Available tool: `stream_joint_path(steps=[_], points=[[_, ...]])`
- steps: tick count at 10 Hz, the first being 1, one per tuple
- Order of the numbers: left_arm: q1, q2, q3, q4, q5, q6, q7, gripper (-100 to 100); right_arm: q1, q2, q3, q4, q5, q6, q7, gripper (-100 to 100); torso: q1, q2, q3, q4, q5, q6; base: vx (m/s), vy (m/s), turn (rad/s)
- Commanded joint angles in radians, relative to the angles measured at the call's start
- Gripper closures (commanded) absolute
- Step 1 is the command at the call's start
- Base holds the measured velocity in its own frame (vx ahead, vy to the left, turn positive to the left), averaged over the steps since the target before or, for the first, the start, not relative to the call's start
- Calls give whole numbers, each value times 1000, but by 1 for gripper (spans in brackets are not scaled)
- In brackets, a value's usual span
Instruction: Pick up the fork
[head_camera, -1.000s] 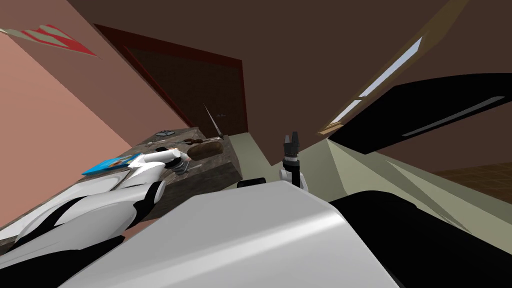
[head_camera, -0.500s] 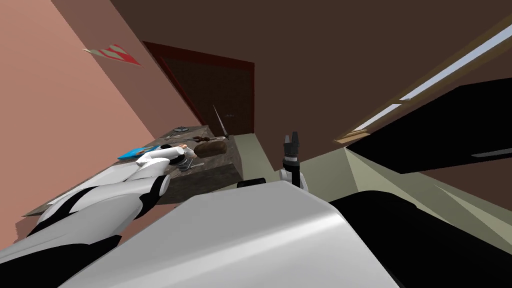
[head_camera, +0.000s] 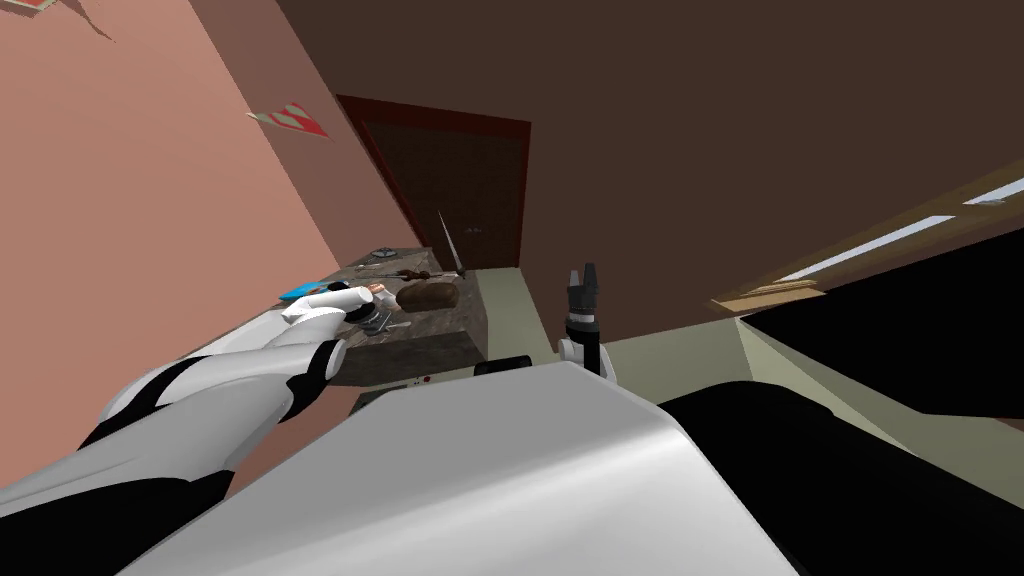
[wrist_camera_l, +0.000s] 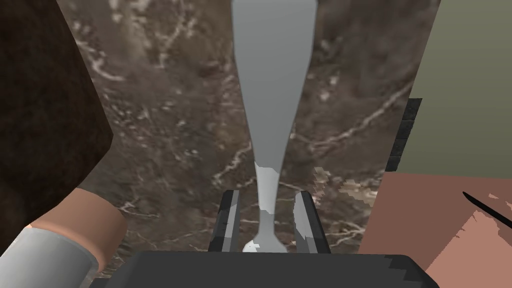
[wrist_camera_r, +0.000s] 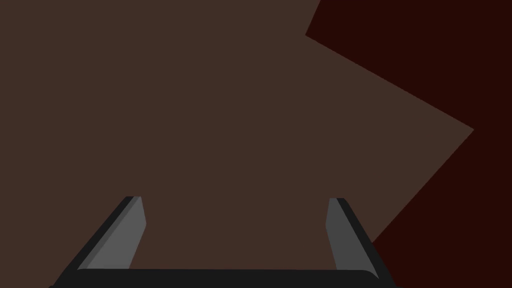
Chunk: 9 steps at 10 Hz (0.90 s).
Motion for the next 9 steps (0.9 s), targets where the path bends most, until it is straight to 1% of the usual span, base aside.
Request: stream_joint_path(steps=[1, 2, 3, 4, 5, 6, 7, 8, 9], points=[[-16, -1, -3, 31, -1, -13, -10, 100, 0, 0, 0, 0, 0, 0, 0, 0, 0, 0, 0, 0, 0, 0, -5, -5, -42], [-46, -5, -16, 61, 1, -24, -45, 100, 0, 0, 0, 0, 0, 0, 0, 0, 3, 2, 1, 0, 0, -1, 34, -29, 240], [-46, -5, -16, 61, 1, -24, -45, 100, 0, 0, 0, 0, 0, 0, 0, 0, 3, 2, 1, 0, 0, -4, 47, -45, 171], [-77, -9, -28, 92, 3, -35, -80, 100, 0, 0, 0, 0, 0, 0, 0, 0, 2, 2, 1, 0, 0, -2, 63, -62, 246], [-77, -9, -28, 92, 3, -35, -80, 100, 0, 0, 0, 0, 0, 0, 0, 0, 1, 1, 1, 0, 0, -3, 52, -71, 124], [-77, -9, -28, 92, 3, -35, -80, 100, 0, 0, 0, 0, 0, 0, 0, 0, 0, 1, 1, 0, 0, -1, 22, -33, -20], [-107, -13, -41, 123, 5, -46, -115, 100, 0, 0, 0, 0, 0, 0, 0, 0, 1, 1, 1, 0, 0, -1, 50, -57, 229], [-106, -14, -37, 128, 2, -48, -100, 100, 0, 0, 0, 0, 0, 0, 0, 0, 1, 1, 0, 0, 0, -4, 30, -41, 78], [-110, -14, -39, 135, 2, -53, -108, 0, 0, 0, 0, 0, 0, 0, 0, 0, 2, 1, 1, 0, 0, -2, 4, -6, -11]])
